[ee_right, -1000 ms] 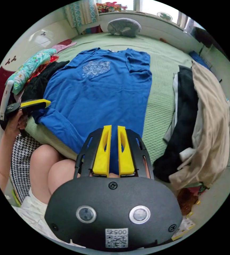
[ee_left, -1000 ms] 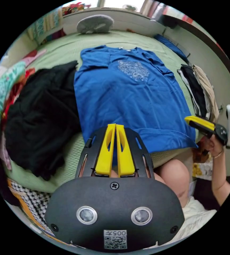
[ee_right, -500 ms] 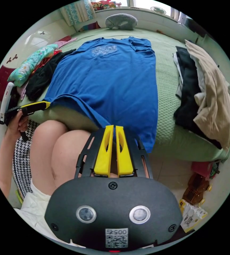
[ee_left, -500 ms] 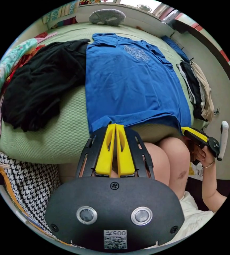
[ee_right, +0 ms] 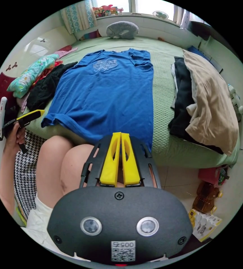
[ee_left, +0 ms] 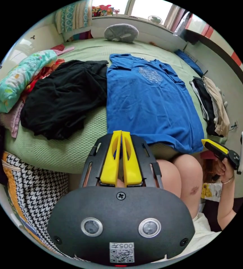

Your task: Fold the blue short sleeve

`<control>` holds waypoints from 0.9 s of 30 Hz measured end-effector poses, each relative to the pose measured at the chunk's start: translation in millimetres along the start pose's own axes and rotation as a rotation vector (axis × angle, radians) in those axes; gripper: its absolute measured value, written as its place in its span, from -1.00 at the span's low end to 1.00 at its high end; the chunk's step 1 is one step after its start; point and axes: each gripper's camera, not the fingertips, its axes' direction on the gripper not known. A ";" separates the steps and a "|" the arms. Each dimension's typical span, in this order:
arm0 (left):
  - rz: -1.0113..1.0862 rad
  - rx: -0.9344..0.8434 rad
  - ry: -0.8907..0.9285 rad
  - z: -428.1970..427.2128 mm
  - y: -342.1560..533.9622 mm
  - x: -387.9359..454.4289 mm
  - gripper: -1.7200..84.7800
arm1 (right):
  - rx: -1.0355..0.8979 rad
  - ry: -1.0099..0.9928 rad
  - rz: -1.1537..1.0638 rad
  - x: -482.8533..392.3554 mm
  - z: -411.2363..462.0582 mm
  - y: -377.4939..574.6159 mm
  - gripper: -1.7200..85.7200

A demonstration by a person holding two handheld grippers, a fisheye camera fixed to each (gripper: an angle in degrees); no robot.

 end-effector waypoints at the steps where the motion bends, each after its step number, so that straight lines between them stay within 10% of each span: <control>1: 0.000 -0.011 0.024 3.6 1.6 -1.7 -0.95 | -0.003 0.006 0.000 -0.4 1.7 -0.1 -0.98; 27: 0.065 -0.193 -0.009 8.1 88.6 -15.4 -0.96 | -0.046 0.012 -0.013 18.7 41.3 -2.2 -0.99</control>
